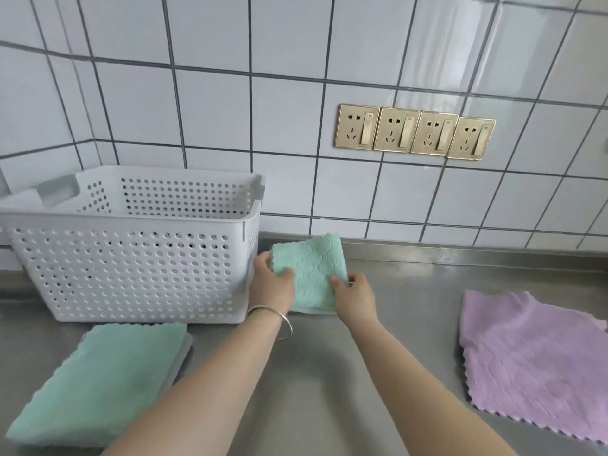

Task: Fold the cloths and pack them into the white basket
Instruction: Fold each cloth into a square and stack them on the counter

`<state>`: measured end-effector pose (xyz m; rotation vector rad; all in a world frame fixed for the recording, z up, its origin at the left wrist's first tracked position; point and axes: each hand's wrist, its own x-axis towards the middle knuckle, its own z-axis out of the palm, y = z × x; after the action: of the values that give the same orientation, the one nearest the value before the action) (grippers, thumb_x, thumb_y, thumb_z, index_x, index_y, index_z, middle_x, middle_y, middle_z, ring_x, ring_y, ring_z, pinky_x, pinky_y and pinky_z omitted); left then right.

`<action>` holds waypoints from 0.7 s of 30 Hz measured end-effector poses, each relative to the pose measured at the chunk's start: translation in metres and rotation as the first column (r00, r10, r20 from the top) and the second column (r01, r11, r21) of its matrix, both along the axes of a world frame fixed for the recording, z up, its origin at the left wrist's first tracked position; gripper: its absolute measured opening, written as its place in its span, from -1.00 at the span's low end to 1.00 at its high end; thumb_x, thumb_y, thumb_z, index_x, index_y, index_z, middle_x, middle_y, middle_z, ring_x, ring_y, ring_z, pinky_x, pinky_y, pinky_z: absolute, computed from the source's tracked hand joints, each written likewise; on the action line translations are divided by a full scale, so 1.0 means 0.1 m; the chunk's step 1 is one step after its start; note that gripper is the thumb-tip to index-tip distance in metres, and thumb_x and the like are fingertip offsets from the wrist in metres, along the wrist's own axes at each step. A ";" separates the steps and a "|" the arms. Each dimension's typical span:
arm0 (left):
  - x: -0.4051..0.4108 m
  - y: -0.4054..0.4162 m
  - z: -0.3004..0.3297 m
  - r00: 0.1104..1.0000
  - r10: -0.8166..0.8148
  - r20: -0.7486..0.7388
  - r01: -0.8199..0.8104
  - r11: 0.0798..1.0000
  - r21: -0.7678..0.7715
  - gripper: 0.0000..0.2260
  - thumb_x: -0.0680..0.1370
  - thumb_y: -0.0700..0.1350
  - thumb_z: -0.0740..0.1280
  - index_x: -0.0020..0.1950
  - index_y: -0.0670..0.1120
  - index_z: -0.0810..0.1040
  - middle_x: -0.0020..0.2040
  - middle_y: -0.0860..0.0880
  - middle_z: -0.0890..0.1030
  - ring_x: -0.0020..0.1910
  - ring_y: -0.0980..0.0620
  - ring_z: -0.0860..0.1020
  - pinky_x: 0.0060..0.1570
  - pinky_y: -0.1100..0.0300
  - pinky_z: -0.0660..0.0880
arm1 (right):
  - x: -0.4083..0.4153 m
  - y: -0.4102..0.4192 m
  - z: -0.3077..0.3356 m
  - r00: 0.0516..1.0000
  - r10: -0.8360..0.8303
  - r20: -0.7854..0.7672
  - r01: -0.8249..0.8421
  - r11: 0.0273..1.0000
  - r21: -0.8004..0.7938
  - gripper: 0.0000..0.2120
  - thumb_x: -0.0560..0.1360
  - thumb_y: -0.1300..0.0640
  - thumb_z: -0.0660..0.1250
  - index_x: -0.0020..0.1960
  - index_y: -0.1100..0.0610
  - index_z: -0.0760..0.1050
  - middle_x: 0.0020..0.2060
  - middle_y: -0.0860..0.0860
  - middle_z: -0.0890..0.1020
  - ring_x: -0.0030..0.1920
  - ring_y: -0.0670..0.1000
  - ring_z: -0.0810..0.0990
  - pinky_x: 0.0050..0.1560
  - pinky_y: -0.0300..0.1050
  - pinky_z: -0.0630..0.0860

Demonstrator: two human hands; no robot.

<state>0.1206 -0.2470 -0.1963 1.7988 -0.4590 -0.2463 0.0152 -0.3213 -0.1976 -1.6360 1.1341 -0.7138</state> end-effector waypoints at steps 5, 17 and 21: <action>0.33 -0.64 -0.11 0.990 -0.066 0.121 0.043 0.982 0.186 -0.47 0.53 -0.19 0.24 0.47 -0.04 0.15 0.36 -0.07 0.45 0.27 -0.12 0.46 0.25 0.10 0.36 | 0.35 -0.59 -0.19 0.981 -0.074 -0.177 0.068 0.997 -0.041 -0.69 0.52 0.03 0.24 0.20 0.13 0.32 -0.08 0.05 0.53 -0.11 0.09 0.47 -0.11 -0.12 0.39; 0.55 -0.85 -0.62 0.958 -0.071 0.279 -0.039 0.928 0.370 -0.58 0.53 -0.17 0.23 0.39 0.03 0.33 0.22 -0.15 0.38 0.11 -0.17 0.50 0.08 0.09 0.40 | 0.51 -0.85 -0.69 0.867 -0.171 -0.468 -0.247 0.668 -0.702 -0.51 0.37 0.19 0.33 0.28 -0.04 0.44 0.14 0.04 0.55 0.06 0.12 0.53 -0.11 -0.06 0.49; 0.58 -0.82 -0.68 0.933 -0.145 0.329 -0.048 0.857 0.513 -0.69 0.57 -0.13 0.16 0.29 0.02 0.47 0.22 -0.10 0.38 0.11 -0.15 0.44 0.08 0.13 0.38 | 0.55 -0.89 -0.64 0.725 -0.017 -0.689 -0.594 0.491 -0.637 -0.42 0.43 0.18 -0.11 0.38 -0.01 0.36 0.45 -0.01 0.30 0.47 0.04 0.22 0.43 0.00 0.18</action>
<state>0.1782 -0.3289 -0.2642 2.3804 -0.7524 -0.0734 0.0697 -0.4100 -0.2616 -3.0289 0.8706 -0.4730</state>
